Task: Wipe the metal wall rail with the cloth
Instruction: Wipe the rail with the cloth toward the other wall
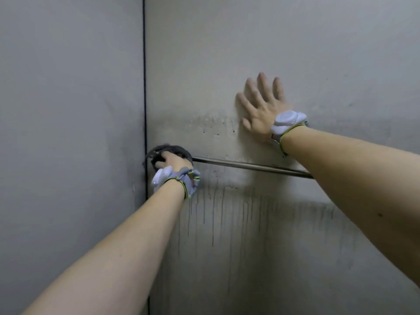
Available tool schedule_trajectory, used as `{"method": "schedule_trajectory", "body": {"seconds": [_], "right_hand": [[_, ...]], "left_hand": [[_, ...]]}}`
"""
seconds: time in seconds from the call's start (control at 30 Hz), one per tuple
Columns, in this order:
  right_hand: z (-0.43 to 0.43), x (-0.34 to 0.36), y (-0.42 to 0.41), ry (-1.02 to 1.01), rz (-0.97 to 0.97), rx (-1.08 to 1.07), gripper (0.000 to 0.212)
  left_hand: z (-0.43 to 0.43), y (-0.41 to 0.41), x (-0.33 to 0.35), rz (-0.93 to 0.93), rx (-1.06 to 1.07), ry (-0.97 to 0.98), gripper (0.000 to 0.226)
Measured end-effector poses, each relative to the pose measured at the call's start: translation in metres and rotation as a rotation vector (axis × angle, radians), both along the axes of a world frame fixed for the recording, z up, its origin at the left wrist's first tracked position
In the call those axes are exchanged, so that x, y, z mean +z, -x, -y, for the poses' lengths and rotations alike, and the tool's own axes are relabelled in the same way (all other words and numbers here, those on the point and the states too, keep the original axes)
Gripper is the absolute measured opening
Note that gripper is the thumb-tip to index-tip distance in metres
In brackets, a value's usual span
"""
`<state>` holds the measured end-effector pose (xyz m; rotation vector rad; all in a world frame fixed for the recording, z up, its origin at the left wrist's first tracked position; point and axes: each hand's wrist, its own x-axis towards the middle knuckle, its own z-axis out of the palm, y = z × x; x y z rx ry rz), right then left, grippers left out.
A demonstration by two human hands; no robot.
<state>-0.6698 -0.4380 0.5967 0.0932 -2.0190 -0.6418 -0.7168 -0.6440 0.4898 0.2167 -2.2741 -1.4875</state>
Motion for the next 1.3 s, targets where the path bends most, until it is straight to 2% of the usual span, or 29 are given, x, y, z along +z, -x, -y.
{"method": "schedule_trajectory", "body": {"seconds": [0.1,0.17,0.3,0.37,0.63,0.77,0.87,1.07,1.17,1.23,1.3], "right_hand": [[0.001,0.003,-0.002,-0.073,0.023,-0.035,0.067],[0.000,0.003,-0.002,-0.077,0.020,-0.030,0.068],[0.002,0.002,-0.002,-0.077,-0.006,-0.056,0.068],[0.000,0.003,-0.002,-0.078,-0.013,-0.084,0.069],[0.000,0.001,-0.004,0.012,-0.007,0.057,0.065],[0.006,0.008,-0.007,-0.043,-0.050,-0.003,0.063],[0.030,0.016,0.009,-0.112,-0.054,0.090,0.052],[0.047,0.016,0.048,-0.132,-0.075,0.074,0.060],[0.048,0.014,0.051,-0.146,-0.103,0.055,0.065],[0.049,0.015,0.049,-0.143,-0.094,0.057,0.065],[0.051,0.016,0.050,-0.144,-0.090,0.064,0.063]], "left_hand": [[-0.018,-0.017,-0.004,-0.148,0.068,0.102,0.040],[-0.027,-0.036,-0.014,-0.364,0.020,0.269,0.039],[-0.042,-0.065,-0.011,-0.742,-0.226,0.626,0.039],[-0.052,-0.076,-0.012,-0.826,-0.323,0.784,0.040],[-0.032,-0.045,0.001,-0.538,-0.172,0.652,0.028],[0.005,-0.003,0.009,-0.383,-0.120,0.665,0.028],[0.030,0.028,0.015,-0.330,-0.100,0.638,0.028],[0.063,0.059,0.016,-0.284,-0.054,0.685,0.033],[0.055,0.050,0.004,-0.304,0.028,0.557,0.032],[0.038,0.040,-0.004,-0.342,0.056,0.355,0.031],[0.020,0.024,-0.011,-0.339,0.084,0.179,0.040]]}}
